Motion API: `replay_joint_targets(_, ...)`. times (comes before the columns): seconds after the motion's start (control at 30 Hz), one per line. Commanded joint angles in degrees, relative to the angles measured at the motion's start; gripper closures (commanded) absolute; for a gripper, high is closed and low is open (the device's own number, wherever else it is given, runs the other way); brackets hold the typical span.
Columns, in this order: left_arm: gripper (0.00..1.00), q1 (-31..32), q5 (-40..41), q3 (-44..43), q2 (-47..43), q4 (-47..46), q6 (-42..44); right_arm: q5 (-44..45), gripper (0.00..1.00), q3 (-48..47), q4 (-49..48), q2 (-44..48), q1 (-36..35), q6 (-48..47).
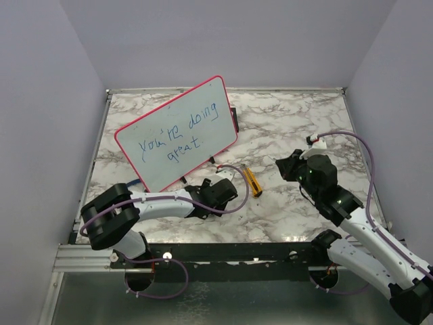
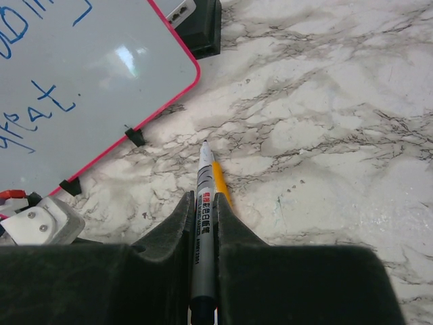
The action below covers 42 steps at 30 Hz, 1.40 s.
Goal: Write a sentence on the whiteboard
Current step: Close the whiteboard marker at the center of the board.
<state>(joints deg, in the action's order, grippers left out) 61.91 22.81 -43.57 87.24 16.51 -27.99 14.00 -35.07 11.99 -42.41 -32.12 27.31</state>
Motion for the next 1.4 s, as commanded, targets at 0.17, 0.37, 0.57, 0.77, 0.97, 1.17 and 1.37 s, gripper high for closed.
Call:
replay_joint_targets(0.17,0.40,1.52,-3.88,4.28,-8.32,3.71,-1.31,-1.69,1.00,1.25,-2.03,-0.66,0.37,1.06)
replay_joint_targets(0.37,0.39,1.55,-5.25,3.24,-12.85,3.40,2.13,-1.86,0.99,1.10,-1.79,-0.59,0.34,1.01)
replay_joint_targets(0.57,0.39,1.55,-17.31,0.53,-9.85,3.05,12.74,-1.96,1.00,1.03,-1.18,-0.23,0.31,0.65)
replay_joint_targets(0.77,0.47,1.59,-19.64,-0.98,-7.07,2.37,16.46,-1.72,0.99,1.23,-0.23,1.28,0.36,0.73)
replay_joint_targets(0.97,0.53,1.55,-21.18,-1.33,-4.20,2.21,16.64,-0.91,0.99,1.58,0.31,1.93,0.32,0.29)
replay_joint_targets(1.17,0.56,1.55,-20.69,-0.87,-3.09,1.86,15.86,-1.01,1.00,1.73,-0.03,1.57,0.37,0.21)
replay_joint_targets(1.37,0.62,1.55,-19.87,-0.71,-1.39,1.33,15.42,-0.90,0.99,1.85,-0.46,1.33,0.35,0.07)
